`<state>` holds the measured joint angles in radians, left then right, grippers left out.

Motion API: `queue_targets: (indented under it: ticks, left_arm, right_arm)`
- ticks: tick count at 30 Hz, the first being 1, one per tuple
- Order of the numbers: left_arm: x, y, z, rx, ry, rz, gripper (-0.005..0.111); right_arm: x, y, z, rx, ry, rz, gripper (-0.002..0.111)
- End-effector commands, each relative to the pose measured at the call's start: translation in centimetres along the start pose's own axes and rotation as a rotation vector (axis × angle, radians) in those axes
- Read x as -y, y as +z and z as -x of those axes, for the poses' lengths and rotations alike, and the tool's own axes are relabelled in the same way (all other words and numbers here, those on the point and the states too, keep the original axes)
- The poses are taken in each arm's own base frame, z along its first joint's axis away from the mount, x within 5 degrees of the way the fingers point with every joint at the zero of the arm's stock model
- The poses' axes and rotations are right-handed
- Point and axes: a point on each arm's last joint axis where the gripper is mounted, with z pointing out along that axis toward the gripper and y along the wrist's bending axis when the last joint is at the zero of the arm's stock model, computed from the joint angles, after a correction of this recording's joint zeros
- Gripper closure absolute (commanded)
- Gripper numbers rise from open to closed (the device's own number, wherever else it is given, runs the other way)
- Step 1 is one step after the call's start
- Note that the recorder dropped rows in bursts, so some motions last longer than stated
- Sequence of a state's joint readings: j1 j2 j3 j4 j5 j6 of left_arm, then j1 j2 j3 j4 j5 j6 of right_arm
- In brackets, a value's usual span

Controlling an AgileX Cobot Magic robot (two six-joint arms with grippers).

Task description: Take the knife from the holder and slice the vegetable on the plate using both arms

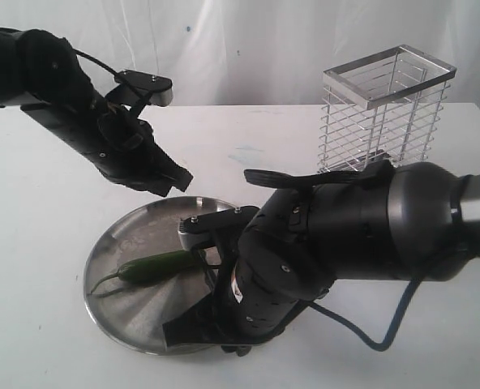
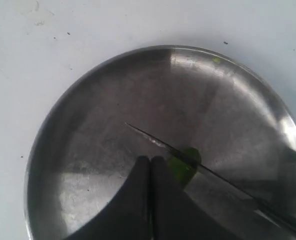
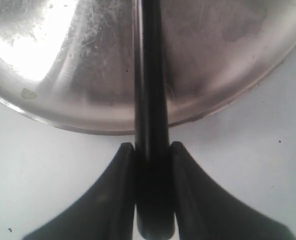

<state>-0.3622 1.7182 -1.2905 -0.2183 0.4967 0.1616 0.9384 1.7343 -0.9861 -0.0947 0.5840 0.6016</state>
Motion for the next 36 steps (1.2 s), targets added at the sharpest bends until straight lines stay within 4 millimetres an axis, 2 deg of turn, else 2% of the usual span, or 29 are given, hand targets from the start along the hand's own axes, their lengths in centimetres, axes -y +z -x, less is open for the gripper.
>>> queue_targets:
  ticks: [1, 8, 17, 26, 36]
  left_arm:
    - [0.1, 0.9, -0.1, -0.039, -0.032, -0.034, 0.107]
    - [-0.2, 4.3, -0.1, -0.013, -0.033, -0.066, 0.107]
    - [-0.3, 4.4, 0.6, 0.066, -0.047, -0.059, 0.107]
    - [-0.4, 4.3, 0.6, 0.075, -0.024, -0.054, 0.107]
    - [-0.4, 4.6, 0.5, 0.063, 0.022, -0.053, 0.107]
  right_arm:
    - [-0.1, 0.0, 0.1, 0.012, -0.002, 0.000, 0.108]
    - [-0.1, 0.0, 0.1, 0.012, 0.031, 0.000, 0.108]
    - [-0.2, 0.0, 0.1, 0.025, 0.073, -0.005, 0.108]
    - [-2.0, -0.2, -0.8, 0.082, 0.049, -0.048, 0.108]
    - [-1.5, -0.3, -1.0, 0.073, 0.045, -0.112, 0.108]
